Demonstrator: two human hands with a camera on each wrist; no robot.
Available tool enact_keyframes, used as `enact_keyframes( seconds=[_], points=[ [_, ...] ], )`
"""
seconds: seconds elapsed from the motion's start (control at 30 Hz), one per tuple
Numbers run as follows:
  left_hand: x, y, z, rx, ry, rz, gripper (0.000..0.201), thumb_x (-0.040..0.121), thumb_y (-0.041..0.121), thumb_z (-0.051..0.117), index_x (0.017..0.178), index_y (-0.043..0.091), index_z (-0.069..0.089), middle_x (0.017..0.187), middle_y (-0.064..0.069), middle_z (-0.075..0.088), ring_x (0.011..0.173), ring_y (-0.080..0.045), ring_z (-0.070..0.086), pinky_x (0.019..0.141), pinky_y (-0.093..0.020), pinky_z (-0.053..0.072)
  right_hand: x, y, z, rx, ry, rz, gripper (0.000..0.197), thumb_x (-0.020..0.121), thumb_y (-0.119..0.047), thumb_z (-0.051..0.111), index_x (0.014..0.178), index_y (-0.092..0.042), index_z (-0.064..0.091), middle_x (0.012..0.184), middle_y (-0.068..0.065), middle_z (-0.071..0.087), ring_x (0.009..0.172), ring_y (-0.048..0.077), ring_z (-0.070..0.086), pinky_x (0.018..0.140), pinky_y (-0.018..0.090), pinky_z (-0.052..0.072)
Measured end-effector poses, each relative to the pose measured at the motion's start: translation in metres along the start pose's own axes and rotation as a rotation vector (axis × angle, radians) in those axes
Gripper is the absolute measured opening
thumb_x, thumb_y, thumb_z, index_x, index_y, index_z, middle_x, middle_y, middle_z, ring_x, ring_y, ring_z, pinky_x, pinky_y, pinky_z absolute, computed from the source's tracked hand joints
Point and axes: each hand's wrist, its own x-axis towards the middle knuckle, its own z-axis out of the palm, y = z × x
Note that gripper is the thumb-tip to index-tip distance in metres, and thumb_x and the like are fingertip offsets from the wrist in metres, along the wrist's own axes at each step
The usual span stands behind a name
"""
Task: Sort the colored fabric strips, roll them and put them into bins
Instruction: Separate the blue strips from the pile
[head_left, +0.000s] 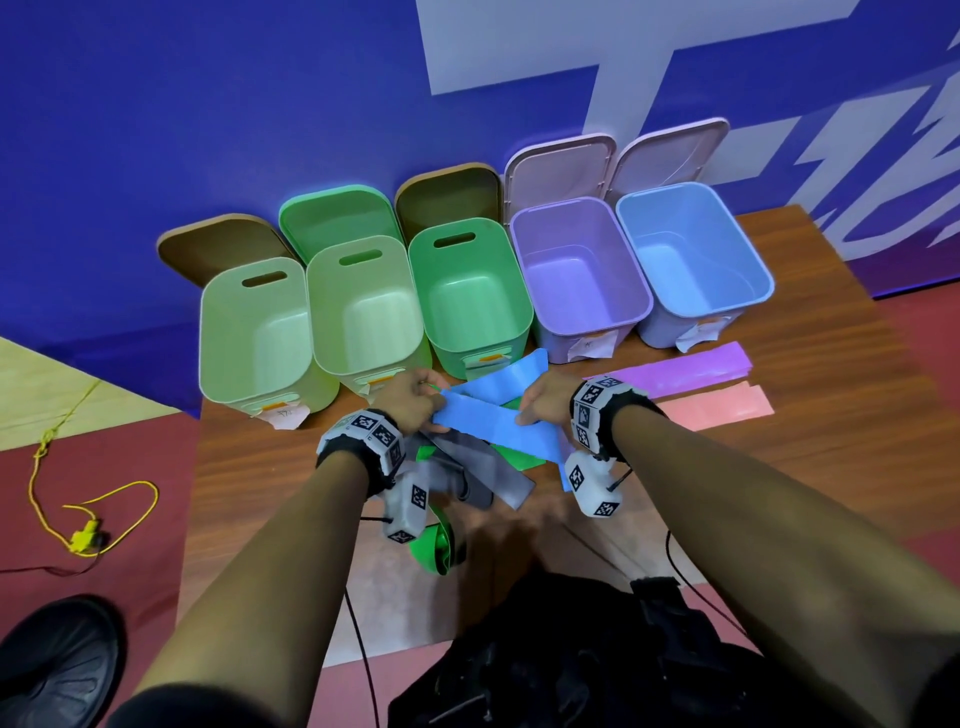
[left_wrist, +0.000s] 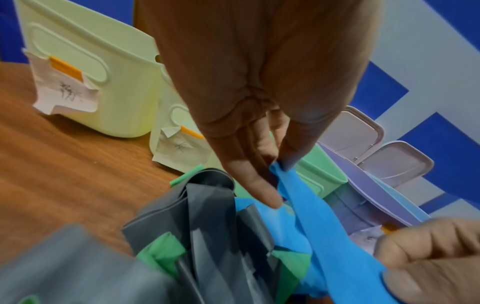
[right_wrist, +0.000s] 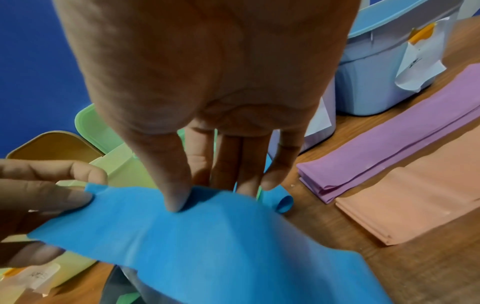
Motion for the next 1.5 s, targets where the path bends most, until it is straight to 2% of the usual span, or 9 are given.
enact_keyframes(
  seconds=[0.13,0.27,0.33,0.53,0.7,0.83,1.1,1.37,1.5],
  points=[
    [0.000,0.000,0.001,0.040,-0.012,0.072,0.016,0.098,0.002,0.055,0.089,0.014,0.061,0.066,-0.006,0.058,0.054,-0.016,0.058,0.053,-0.030,0.057,0.005,0.003,0.007,0.089,0.004,-0.021,0.020,0.087,-0.014,0.068,0.091,0.006,0.070,0.079,0.020,0.062,0.075,0.022,0.049,0.070,0.033,0.046],
    [0.005,-0.004,-0.002,0.048,-0.034,0.089,0.018,0.096,0.005,0.061,0.086,0.018,0.067,0.064,-0.012,0.061,0.056,-0.021,0.054,0.062,-0.037,0.051,0.013,0.004,0.007,0.151,0.058,-0.035,0.017,0.085,-0.007,0.064,0.079,-0.021,0.070,0.072,-0.005,0.067,0.066,0.016,0.067,0.065,0.027,0.059],
    [0.008,-0.005,-0.003,0.079,-0.035,0.081,0.018,0.094,0.009,0.065,0.084,0.024,0.070,0.072,-0.019,0.060,0.065,-0.025,0.049,0.064,-0.040,0.046,0.019,0.001,0.007,0.169,0.058,-0.039,0.015,0.087,-0.009,0.064,0.090,-0.022,0.070,0.095,0.003,0.070,0.083,0.025,0.072,0.076,0.035,0.062],
    [0.023,-0.010,-0.008,0.230,0.010,0.001,0.008,0.092,0.018,0.070,0.095,0.011,0.068,0.080,-0.003,0.065,0.065,-0.012,0.053,0.048,-0.005,0.039,0.036,-0.013,0.003,0.043,0.018,-0.075,0.043,0.095,-0.010,0.054,0.138,-0.019,0.056,0.143,0.003,0.055,0.131,0.023,0.052,0.107,0.032,0.045],
    [0.036,-0.017,-0.010,0.191,-0.011,-0.022,0.008,0.092,0.018,0.070,0.085,0.015,0.066,0.082,-0.009,0.064,0.071,-0.022,0.058,0.062,-0.026,0.056,0.051,-0.025,0.006,-0.082,-0.071,-0.107,0.057,0.099,-0.009,0.044,0.153,-0.025,0.035,0.161,0.001,0.032,0.124,0.024,0.051,0.093,0.021,0.036],
    [0.045,-0.019,-0.012,0.160,-0.021,-0.059,0.008,0.093,0.019,0.069,0.088,0.015,0.065,0.080,-0.010,0.059,0.071,-0.023,0.057,0.056,-0.024,0.054,0.062,-0.033,0.011,-0.100,-0.057,-0.133,0.060,0.099,-0.008,0.044,0.155,-0.022,0.029,0.163,0.003,0.026,0.149,0.025,0.027,0.119,0.030,0.026],
    [0.057,-0.020,-0.018,0.006,-0.091,-0.121,0.008,0.094,0.011,0.065,0.088,0.011,0.060,0.087,-0.011,0.059,0.074,-0.028,0.061,0.052,-0.028,0.059,0.077,-0.037,0.008,-0.150,0.002,0.001,0.041,0.092,-0.006,0.056,0.133,-0.003,0.057,0.136,0.021,0.057,0.121,0.036,0.057,0.102,0.043,0.049],
    [0.056,-0.010,-0.013,-0.064,-0.065,-0.148,0.009,0.099,-0.004,0.050,0.096,0.004,0.054,0.077,-0.007,0.050,0.064,-0.014,0.055,0.050,-0.022,0.056,0.072,-0.030,-0.003,-0.108,0.046,-0.025,0.026,0.087,-0.034,0.071,0.104,-0.014,0.070,0.103,0.009,0.069,0.098,0.033,0.065,0.085,0.038,0.055],
    [0.052,-0.005,-0.008,0.008,-0.052,-0.133,0.009,0.096,0.000,0.056,0.103,0.006,0.058,0.081,-0.009,0.053,0.066,-0.017,0.055,0.055,-0.026,0.058,0.067,-0.030,-0.008,-0.085,0.069,-0.015,0.045,0.085,-0.042,0.073,0.105,-0.002,0.069,0.125,0.016,0.066,0.102,0.031,0.065,0.090,0.035,0.053]
  ],
)
